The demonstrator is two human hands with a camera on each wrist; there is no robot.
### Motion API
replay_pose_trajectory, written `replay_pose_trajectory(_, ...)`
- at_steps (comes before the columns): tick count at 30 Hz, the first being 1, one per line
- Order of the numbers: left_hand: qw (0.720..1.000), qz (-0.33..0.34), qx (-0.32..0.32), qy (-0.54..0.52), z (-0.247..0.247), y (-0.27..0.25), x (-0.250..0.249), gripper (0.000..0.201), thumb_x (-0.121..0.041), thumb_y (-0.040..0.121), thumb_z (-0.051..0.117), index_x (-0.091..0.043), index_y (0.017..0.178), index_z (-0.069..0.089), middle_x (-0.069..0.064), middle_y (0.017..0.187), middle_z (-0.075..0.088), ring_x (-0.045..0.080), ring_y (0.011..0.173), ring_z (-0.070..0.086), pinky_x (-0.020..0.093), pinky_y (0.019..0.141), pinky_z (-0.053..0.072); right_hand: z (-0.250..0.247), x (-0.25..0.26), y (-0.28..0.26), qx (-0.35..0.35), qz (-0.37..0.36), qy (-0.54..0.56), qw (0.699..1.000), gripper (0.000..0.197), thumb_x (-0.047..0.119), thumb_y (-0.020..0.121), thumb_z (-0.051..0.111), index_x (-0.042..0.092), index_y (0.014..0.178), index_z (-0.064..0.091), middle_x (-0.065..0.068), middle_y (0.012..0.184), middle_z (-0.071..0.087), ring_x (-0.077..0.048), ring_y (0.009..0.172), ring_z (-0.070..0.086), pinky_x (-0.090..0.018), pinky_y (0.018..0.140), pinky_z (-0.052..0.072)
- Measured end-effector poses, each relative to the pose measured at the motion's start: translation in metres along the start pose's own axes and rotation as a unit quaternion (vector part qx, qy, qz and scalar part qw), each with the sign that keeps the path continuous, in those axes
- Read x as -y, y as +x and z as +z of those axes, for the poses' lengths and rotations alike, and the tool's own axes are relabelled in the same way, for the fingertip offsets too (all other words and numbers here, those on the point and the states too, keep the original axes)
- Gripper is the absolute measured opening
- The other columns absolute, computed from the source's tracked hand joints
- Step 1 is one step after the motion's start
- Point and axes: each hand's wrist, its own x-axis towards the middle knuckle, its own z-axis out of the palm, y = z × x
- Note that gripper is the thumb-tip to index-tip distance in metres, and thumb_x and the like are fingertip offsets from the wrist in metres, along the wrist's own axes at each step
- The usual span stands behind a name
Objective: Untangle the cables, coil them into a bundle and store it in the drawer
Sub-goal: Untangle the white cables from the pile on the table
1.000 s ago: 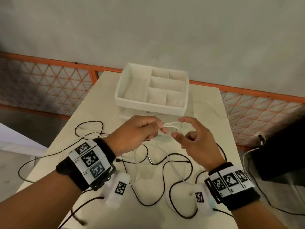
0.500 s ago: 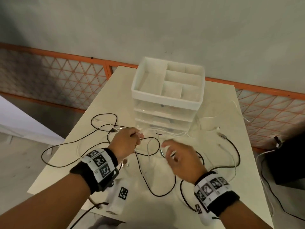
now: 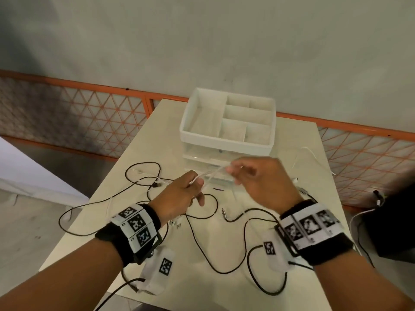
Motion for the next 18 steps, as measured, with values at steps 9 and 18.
replay_pose_trajectory(9, 0.996, -0.025, -0.017, -0.084, -0.008, 0.017, -0.011, 0.026, -0.024, 0.105, 0.042, -0.015, 0.080, 0.044, -0.004, 0.056, 0.043, 0.010, 0.051, 0.028, 0.023, 0.047, 0.021, -0.080, -0.027, 0.015, -0.335, 0.069, 0.180, 0.922, 0.023, 0.044, 0.092, 0.065, 0.029, 0.077, 0.071, -0.013, 0.062, 0.050, -0.026, 0.053, 0.039, -0.037, 0.054, 0.038)
replay_pose_trajectory(18, 0.966, -0.094, -0.070, -0.232, -0.020, 0.040, -0.037, 0.018, -0.011, 0.099, 0.046, -0.008, 0.084, 0.056, 0.003, 0.068, 0.051, 0.012, 0.051, 0.034, 0.025, 0.046, 0.025, -0.068, -0.020, 0.006, -0.097, -0.048, 0.187, 0.976, 0.015, 0.039, 0.085, 0.071, 0.026, 0.079, 0.075, -0.011, 0.080, 0.058, -0.018, 0.063, 0.048, -0.036, 0.062, 0.044)
